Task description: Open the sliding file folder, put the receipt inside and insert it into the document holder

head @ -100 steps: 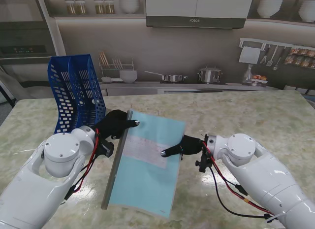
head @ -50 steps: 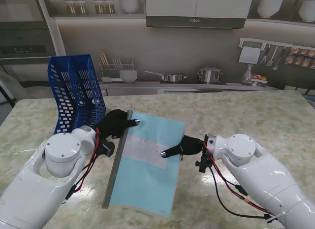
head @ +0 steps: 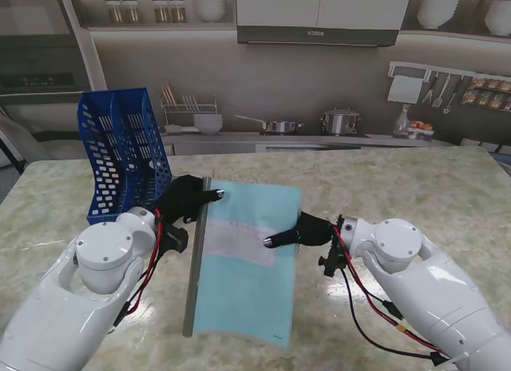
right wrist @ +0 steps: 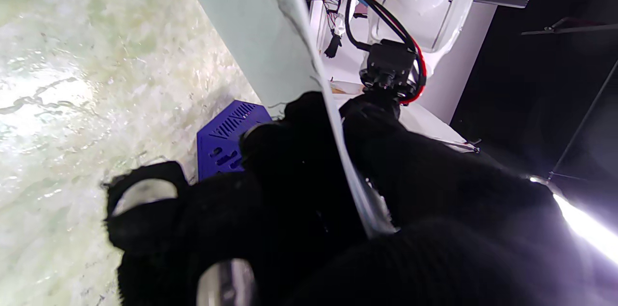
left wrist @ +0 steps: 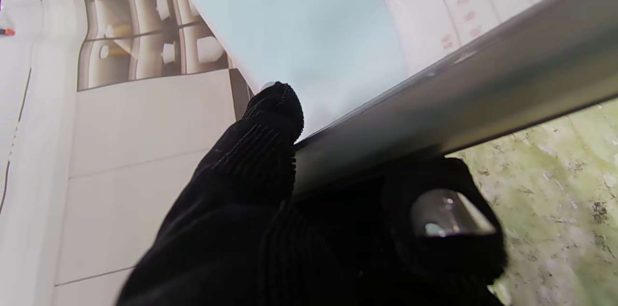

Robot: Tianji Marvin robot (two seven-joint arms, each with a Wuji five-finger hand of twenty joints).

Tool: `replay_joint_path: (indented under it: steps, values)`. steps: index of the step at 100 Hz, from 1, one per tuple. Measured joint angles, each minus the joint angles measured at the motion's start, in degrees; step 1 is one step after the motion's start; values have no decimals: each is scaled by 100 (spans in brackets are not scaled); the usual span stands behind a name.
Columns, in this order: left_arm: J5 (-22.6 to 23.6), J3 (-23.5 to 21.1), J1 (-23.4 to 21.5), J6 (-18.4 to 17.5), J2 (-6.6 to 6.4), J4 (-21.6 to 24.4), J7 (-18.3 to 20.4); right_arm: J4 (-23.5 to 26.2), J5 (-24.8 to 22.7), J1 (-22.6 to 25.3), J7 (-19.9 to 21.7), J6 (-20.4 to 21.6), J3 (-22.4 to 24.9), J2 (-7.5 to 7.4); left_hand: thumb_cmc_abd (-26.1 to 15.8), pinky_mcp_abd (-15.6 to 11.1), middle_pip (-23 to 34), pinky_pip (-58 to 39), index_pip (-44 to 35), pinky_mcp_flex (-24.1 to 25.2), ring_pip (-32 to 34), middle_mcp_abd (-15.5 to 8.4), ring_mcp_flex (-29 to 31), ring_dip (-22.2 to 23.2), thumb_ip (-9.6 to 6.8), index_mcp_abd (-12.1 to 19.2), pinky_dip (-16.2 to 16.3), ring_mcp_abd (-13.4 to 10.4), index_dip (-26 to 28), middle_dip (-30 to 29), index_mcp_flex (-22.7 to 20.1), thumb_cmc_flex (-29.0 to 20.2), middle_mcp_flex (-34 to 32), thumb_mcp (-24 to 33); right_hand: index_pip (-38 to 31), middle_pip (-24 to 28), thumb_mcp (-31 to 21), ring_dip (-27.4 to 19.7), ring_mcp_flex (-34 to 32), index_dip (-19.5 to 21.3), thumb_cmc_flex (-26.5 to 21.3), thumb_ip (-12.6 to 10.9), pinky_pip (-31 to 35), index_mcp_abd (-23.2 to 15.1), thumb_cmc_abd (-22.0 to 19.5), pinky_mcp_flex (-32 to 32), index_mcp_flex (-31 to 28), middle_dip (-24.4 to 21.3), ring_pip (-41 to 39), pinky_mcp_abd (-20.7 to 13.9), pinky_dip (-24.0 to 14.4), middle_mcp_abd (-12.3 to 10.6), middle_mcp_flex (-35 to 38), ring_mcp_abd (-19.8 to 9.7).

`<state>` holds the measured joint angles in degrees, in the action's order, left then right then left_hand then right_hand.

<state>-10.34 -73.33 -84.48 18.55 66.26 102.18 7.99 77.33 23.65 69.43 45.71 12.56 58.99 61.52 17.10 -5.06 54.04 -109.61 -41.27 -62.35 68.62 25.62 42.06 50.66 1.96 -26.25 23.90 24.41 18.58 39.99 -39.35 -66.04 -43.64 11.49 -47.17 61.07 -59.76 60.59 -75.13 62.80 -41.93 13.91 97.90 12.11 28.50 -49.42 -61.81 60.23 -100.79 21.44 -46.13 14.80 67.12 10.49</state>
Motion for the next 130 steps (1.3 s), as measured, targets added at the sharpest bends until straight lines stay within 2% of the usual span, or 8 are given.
replay_joint_path:
  steps: [32,59,81,98,108,117,125,130]
  values:
    - [-315,-52,-190,-489,127,-69,-430,220,36,182,-290,21,286,16,172,6,-12,130,288,112,-6,-90,-94,-176,0,180,0,2,-110,0,462,-165,0,25,-4,0,-32,0,0,73,0,-2,4,6,62,-5,-129,0,0,53,2,18,61,35]
    - [-466,-65,-402,-897,233,-57,-889,407,31,291,-456,73,445,25,123,6,-76,458,1640,288,-16,-145,-233,-414,47,126,0,2,-282,-79,525,-222,62,-213,-6,0,-57,0,0,80,0,-2,4,6,126,-8,-182,0,0,65,3,24,72,44]
    - [-532,-52,-423,-980,260,-100,-915,580,-7,350,-554,111,539,24,144,263,-606,748,2672,992,-344,-26,-805,-411,-28,48,320,252,-555,-809,289,1576,486,611,-14,0,-57,0,0,94,0,-2,4,6,142,-20,-238,0,0,99,3,27,113,63]
    - [-412,-96,-431,-1014,260,-148,-856,720,-53,389,-613,113,623,20,147,1131,-1912,1788,3367,2479,-1243,178,-2004,-765,135,35,1139,577,-569,-1451,61,2501,1203,1045,-15,0,-57,0,-1,126,0,-2,5,6,141,-34,-238,0,0,103,6,29,115,68]
    - [-368,-133,-441,-1010,251,-153,-818,801,-55,411,-653,121,679,20,147,2418,-2780,2640,3488,3569,-1837,311,-2585,-1320,242,-21,1427,673,-646,-1943,61,2805,1625,1231,-15,0,-57,0,-1,127,0,-2,5,6,142,-42,-239,0,0,105,8,30,116,69]
    - [-335,-144,-434,-1002,244,-187,-797,892,-64,435,-713,135,737,19,147,3028,-3363,3440,3622,4698,-2507,330,-2977,-1891,246,-80,1487,839,-824,-2267,85,2979,1997,1511,-15,0,-57,1,-1,128,0,-2,5,7,141,-51,-240,0,0,108,9,32,117,70]
    - [-332,-148,-415,-997,238,-248,-751,970,-89,450,-761,157,773,16,148,3460,-3675,4105,3757,5867,-3442,5,-3561,-2416,288,-23,1487,902,-962,-2408,465,3212,2464,1638,-15,0,-58,1,-1,128,0,-2,5,7,142,-55,-240,0,0,111,23,32,117,71]
    - [-331,-148,-399,-993,231,-293,-709,1003,-95,453,-781,165,784,15,158,3545,-3779,4577,3825,6372,-4097,-226,-3631,-2726,309,85,1205,868,-1017,-2464,678,3287,2657,1710,-15,0,-58,1,-1,128,0,-2,8,7,141,-56,-240,0,0,111,33,32,118,71]
